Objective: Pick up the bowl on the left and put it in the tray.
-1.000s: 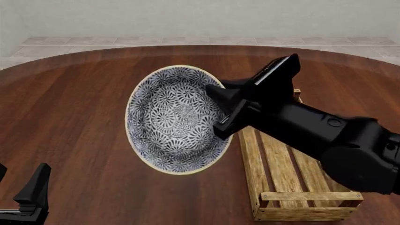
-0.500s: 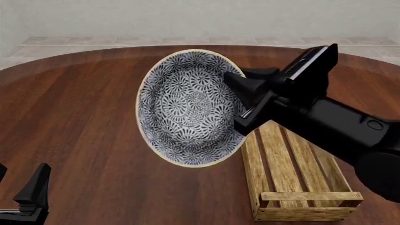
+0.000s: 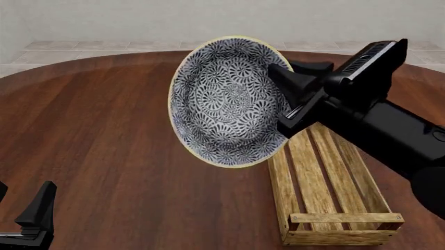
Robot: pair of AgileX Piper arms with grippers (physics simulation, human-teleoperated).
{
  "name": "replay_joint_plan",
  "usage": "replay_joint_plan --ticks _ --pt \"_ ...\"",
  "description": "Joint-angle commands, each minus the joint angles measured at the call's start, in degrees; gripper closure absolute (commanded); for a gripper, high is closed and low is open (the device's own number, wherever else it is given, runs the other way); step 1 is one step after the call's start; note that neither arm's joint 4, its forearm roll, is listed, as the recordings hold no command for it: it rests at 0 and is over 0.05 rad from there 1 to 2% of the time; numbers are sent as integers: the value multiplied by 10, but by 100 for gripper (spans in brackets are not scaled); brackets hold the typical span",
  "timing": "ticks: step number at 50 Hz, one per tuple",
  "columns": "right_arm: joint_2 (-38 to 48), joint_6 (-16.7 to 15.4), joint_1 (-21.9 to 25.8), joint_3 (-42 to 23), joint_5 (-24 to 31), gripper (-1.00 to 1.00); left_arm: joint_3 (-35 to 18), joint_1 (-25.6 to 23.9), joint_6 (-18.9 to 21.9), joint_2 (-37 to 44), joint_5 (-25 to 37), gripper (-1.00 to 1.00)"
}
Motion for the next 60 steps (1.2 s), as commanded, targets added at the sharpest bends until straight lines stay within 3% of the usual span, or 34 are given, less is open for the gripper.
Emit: replay_joint_plan --ticks 1,5,7,8,10,14,15,19,25,30,32,37,40,43,44,45,49,50,52,55,56,58,60 --pt "-4 -15 -26 0 -22 100 0 0 0 0 0 -100" --pt "-11 -11 -32 0 -20 100 0 0 0 0 0 -100" --pt "-10 55 -43 -19 3 100 0 0 0 0 0 -100" --pt "-9 47 -46 -20 5 100 0 0 0 0 0 -100" --pt "-13 95 -45 -28 23 100 0 0 0 0 0 -100" --pt "-23 92 -50 -23 27 100 0 0 0 0 0 -100" --pt "-23 114 -49 -24 32 100 0 0 0 0 0 -100" --pt "-24 132 -64 -19 30 100 0 0 0 0 0 -100" --pt "-36 133 -71 -8 27 100 0 0 0 0 0 -100" --pt "-31 161 -105 0 12 100 0 0 0 0 0 -100" --pt "-38 157 -100 6 11 100 0 0 0 0 0 -100" --pt "-46 163 -154 7 15 100 0 0 0 0 0 -100" --pt "-76 168 -160 13 28 100 0 0 0 0 0 -100" --pt "-89 144 -181 17 28 100 0 0 0 0 0 -100" --pt "-90 171 -188 17 33 100 0 0 0 0 0 -100" --pt "-92 176 -190 16 36 100 0 0 0 0 0 -100" --pt "-106 146 -197 31 27 100 0 0 0 0 0 -100" --pt "-101 160 -190 30 30 100 0 0 0 0 0 -100" --pt "-102 150 -198 33 23 100 0 0 0 0 0 -100" --pt "-110 120 -206 40 14 100 0 0 0 0 0 -100" --pt "-108 135 -203 37 19 100 0 0 0 0 0 -100" --pt "-113 117 -211 39 12 100 0 0 0 0 0 -100" --pt "-117 127 -209 38 19 100 0 0 0 0 0 -100"
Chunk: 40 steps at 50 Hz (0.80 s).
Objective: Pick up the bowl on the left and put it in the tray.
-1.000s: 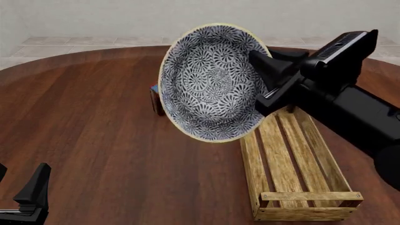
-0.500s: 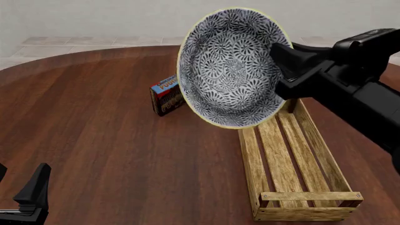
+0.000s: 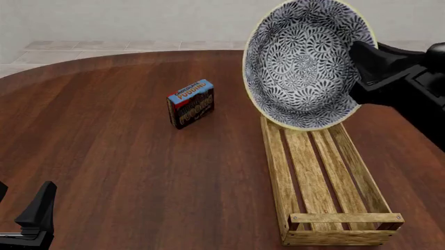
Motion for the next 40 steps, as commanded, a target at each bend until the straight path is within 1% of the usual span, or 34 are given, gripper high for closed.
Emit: replay_joint_plan --ticks 1,5,10,12,13,14,15,16,17,18,19,20,21,22,23,24,25,36,37,38,40 --pt "-27 -14 -30 8 -5 100 0 0 0 0 0 -100" --pt "-40 -9 -45 12 1 100 0 0 0 0 0 -100" --pt "-75 -7 -56 19 27 100 0 0 0 0 0 -100" --pt "-98 -20 -78 24 26 100 0 0 0 0 0 -100" --pt "-114 -30 -82 28 29 100 0 0 0 0 0 -100" --pt "-110 -3 -82 24 40 100 0 0 0 0 0 -100" --pt "-119 -11 -95 27 38 100 0 0 0 0 0 -100" --pt "-119 -11 -95 27 38 100 0 0 0 0 0 -100" --pt "-131 -25 -94 31 39 100 0 0 0 0 0 -100" --pt "-135 -20 -92 32 45 100 0 0 0 0 0 -100" --pt "-146 -47 -104 39 37 100 0 0 0 0 0 -100" --pt "-148 -49 -107 41 35 100 0 0 0 0 0 -100" --pt "-141 -35 -105 38 40 100 0 0 0 0 0 -100" --pt "-143 -36 -118 40 36 100 0 0 0 0 0 -100" --pt "-149 -50 -117 45 34 100 0 0 0 0 0 -100" --pt "-144 -37 -115 42 40 100 0 0 0 0 0 -100" --pt "-144 -34 -122 43 40 100 0 0 0 0 0 -100" --pt "-141 -34 -114 57 45 100 0 0 0 0 0 -100" --pt "-130 -22 -110 57 48 100 0 0 0 0 0 -100" --pt "-134 -28 -114 63 41 100 0 0 0 0 0 -100" --pt "-132 -29 -112 65 40 100 0 0 0 0 0 -100"
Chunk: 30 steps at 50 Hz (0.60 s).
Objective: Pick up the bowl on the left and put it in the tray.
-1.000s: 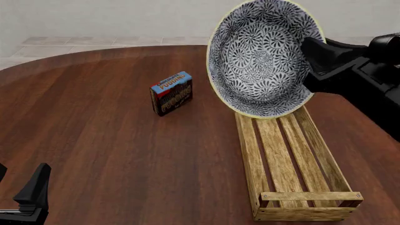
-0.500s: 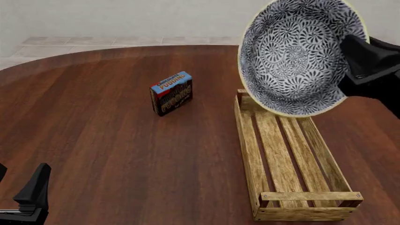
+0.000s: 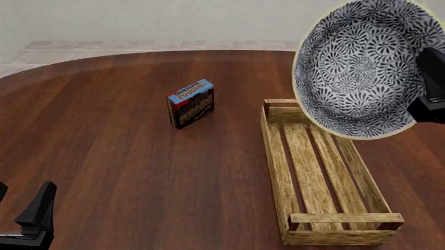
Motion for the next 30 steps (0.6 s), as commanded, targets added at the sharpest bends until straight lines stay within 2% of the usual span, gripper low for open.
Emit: replay_joint_plan --ticks 1,11,19,20,21,22,24,26,27,29,30 --pt "1 4 -3 13 0 100 0 0 0 0 0 -100" --pt "9 4 -4 22 -5 100 0 0 0 0 0 -100" --pt "25 16 -9 19 -2 100 0 0 0 0 0 -100" --pt "35 36 -5 15 4 100 0 0 0 0 0 -100" --pt "36 36 -5 15 4 100 0 0 0 0 0 -100" --pt "51 70 -1 9 13 100 0 0 0 0 0 -100" --pt "33 21 -5 17 4 100 0 0 0 0 0 -100" --pt "51 64 -2 8 20 100 0 0 0 0 0 -100" --pt "42 46 -4 9 19 100 0 0 0 0 0 -100" --pt "39 48 -1 7 26 100 0 0 0 0 0 -100" --pt "31 32 0 8 26 100 0 0 0 0 0 -100"
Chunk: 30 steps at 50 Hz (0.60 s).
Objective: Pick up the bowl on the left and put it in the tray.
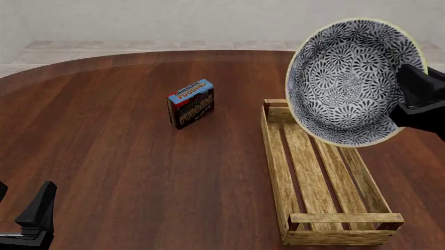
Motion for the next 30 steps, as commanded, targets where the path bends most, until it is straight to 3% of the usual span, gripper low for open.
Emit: replay_joint_plan --ticks 1,3,5,14,30 --pt "10 29 10 -14 26 100 0 0 0 0 0 -100" --pt "15 39 7 -18 29 100 0 0 0 0 0 -100" --pt "1 10 7 -14 28 100 0 0 0 0 0 -100" --pt "0 15 5 -13 31 100 0 0 0 0 0 -100" --pt "20 49 -10 15 16 100 0 0 0 0 0 -100"
